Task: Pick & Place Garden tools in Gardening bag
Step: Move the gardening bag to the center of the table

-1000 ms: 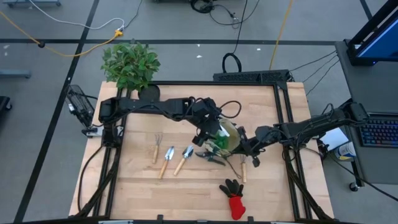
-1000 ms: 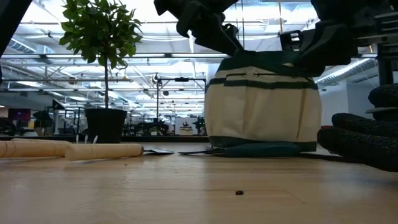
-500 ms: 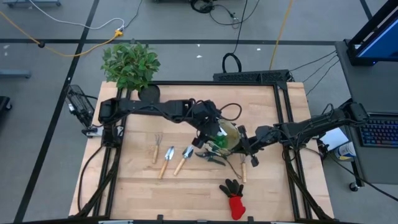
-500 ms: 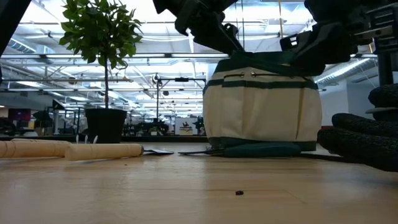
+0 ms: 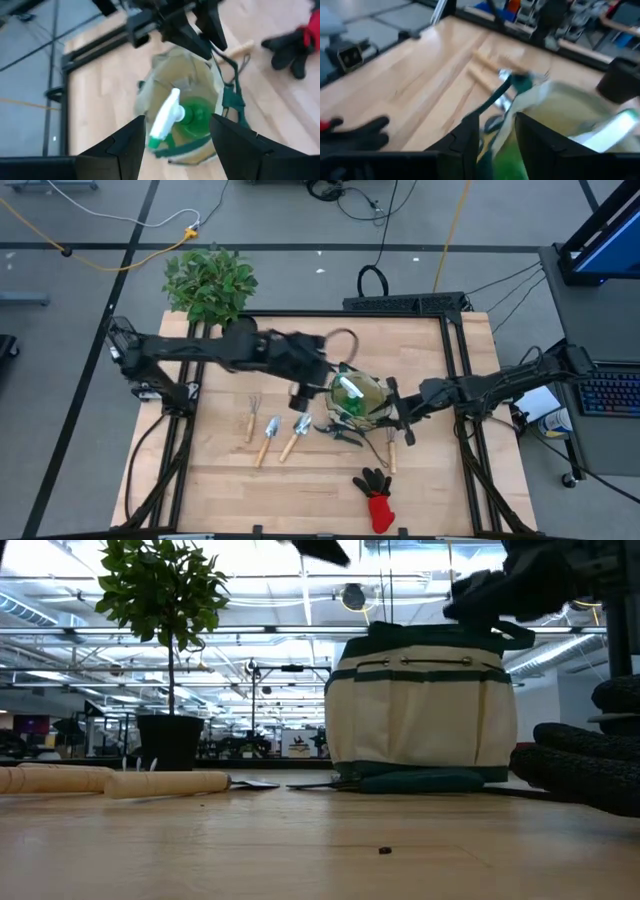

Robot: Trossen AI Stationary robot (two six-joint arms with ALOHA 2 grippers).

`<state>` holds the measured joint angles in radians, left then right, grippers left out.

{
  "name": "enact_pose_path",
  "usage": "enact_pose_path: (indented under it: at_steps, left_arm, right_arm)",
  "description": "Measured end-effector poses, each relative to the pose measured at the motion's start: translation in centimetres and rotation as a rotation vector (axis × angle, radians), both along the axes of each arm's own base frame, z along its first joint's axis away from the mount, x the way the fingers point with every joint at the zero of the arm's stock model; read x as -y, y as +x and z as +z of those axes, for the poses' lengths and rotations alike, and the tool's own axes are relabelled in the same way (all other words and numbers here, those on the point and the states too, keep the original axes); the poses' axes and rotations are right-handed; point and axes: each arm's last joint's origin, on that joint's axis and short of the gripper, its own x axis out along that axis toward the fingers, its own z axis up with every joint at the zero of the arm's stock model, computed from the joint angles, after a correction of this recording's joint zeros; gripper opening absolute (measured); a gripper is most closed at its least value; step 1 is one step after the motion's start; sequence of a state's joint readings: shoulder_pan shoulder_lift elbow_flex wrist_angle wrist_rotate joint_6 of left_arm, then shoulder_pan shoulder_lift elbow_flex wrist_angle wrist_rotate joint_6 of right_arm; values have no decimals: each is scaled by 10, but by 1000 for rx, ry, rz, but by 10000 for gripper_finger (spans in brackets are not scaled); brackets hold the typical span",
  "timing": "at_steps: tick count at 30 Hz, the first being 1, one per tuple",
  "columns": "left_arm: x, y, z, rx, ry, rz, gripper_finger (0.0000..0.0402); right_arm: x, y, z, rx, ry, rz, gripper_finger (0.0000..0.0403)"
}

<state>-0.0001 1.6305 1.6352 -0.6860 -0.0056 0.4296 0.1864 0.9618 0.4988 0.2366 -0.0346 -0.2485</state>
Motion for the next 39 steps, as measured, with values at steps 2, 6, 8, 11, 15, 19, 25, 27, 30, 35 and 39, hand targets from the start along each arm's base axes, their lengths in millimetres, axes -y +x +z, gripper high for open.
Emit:
enact_pose_path:
  at_steps: [2, 6, 8, 11, 15, 19, 25, 27, 30, 35, 39]
  left_arm:
    - [1, -18, 13, -5, -45, 29, 225]
    - [5, -50, 31, -33, -112, 75, 225]
    - [6, -62, 35, -49, -132, 97, 225]
    - [7, -77, 31, -96, -177, 140, 225]
    - [10, -90, 8, -174, -206, 182, 225]
    - [10, -103, -25, -253, -219, 307, 225]
    - [18, -119, -71, -333, -288, 465, 225]
    - [22, -121, -84, -330, -302, 489, 225]
    - [28, -120, -104, -299, -331, 498, 225]
    - [38, -114, -131, -193, -381, 444, 225]
    - [42, -111, -145, -93, -426, 411, 225]
  right_arm:
    - [1, -4, 6, 35, -1, -22, 132]
    - [3, -12, 17, 94, 22, -40, 142]
    - [4, -15, 21, 111, 59, -46, 147]
    - [5, -20, 26, 114, 154, -67, 156]
    - [6, -25, 26, 68, 263, -95, 166]
    - [4, -30, 18, -37, 322, -118, 171]
    - [-4, -37, 5, -211, 395, -132, 164]
    - [-7, -39, 3, -245, 425, -136, 162]
    - [-11, -40, 3, -260, 471, -158, 161]
    - [-17, -38, -2, -298, 475, -145, 160]
    - [-20, -38, -2, -298, 465, -127, 160]
